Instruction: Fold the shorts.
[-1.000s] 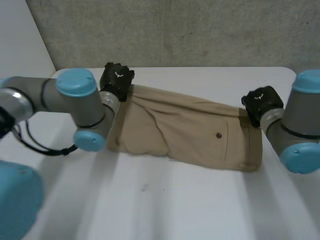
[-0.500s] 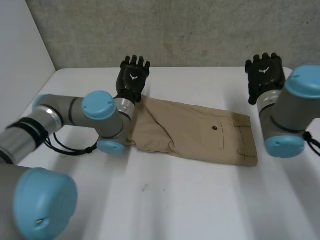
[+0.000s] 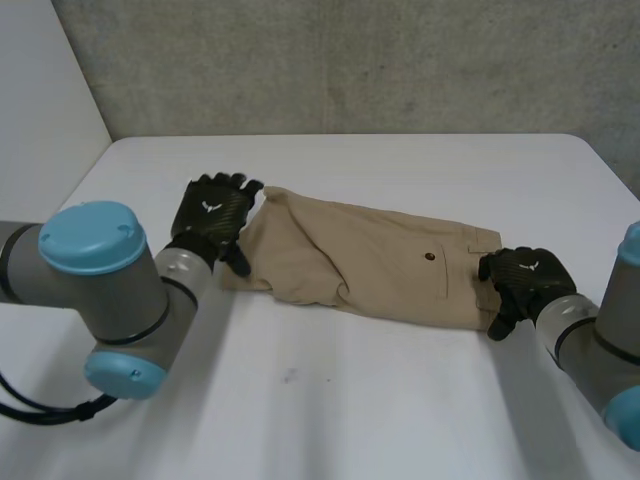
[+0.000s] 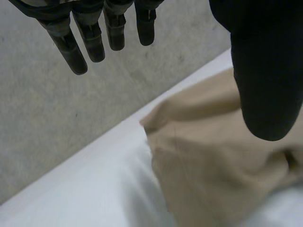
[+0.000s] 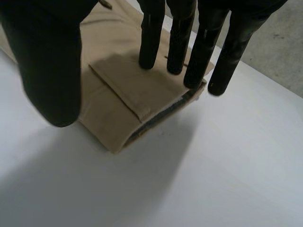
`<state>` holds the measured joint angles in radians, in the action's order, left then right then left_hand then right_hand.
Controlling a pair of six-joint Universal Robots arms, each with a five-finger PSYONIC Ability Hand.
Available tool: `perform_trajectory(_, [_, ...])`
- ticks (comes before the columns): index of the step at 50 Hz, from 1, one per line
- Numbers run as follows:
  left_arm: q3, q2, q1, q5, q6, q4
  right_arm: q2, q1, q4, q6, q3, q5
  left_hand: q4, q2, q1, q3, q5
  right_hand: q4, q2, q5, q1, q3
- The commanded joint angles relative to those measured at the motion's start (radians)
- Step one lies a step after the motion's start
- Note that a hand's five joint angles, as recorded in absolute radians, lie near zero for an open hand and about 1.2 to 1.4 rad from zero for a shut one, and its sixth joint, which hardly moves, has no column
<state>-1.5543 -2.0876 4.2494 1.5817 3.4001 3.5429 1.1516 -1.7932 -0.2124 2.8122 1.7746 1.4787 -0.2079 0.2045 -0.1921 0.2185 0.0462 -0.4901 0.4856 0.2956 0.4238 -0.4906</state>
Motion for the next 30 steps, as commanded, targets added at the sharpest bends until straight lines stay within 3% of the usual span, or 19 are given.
perform_trajectory(1, [-0.030,-0.002,0.050,0.001,0.002,0.001,-0.066,0.000,-0.094,-0.039,-0.014,0.012,0.033,-0.030,0.018,-0.044,-0.046,-0.814,0.819,0.834,0.881,-0.814])
perform_trajectory(2, [-0.032,-0.002,0.050,0.001,0.002,0.001,-0.067,0.001,-0.097,-0.048,-0.015,0.014,0.033,-0.030,0.018,-0.044,-0.046,-0.905,0.910,0.925,0.972,-0.905])
perform_trajectory(9, [-0.033,0.018,0.050,0.004,0.002,-0.002,-0.038,0.066,-0.085,-0.166,-0.023,0.026,0.033,-0.030,0.018,-0.044,-0.046,-0.906,0.911,0.926,0.972,-0.906])
perform_trajectory(19, [-0.090,0.139,0.058,0.003,-0.001,-0.015,0.026,0.098,-0.025,-0.554,-0.138,0.035,0.033,-0.030,0.018,-0.044,-0.046,-0.906,0.911,0.926,0.972,-0.906])
perform_trajectory(27, [-0.095,0.196,0.056,0.004,-0.018,-0.016,-0.016,-0.169,-0.004,-0.593,-0.372,0.022,0.033,-0.030,0.018,-0.044,-0.046,-0.906,0.911,0.926,0.972,-0.906])
perform_trajectory(30, [-0.084,0.202,0.055,0.004,-0.041,-0.015,-0.085,-0.274,-0.002,-0.591,-0.449,-0.026,0.033,-0.030,0.018,-0.044,-0.046,-0.906,0.911,0.926,0.972,-0.906])
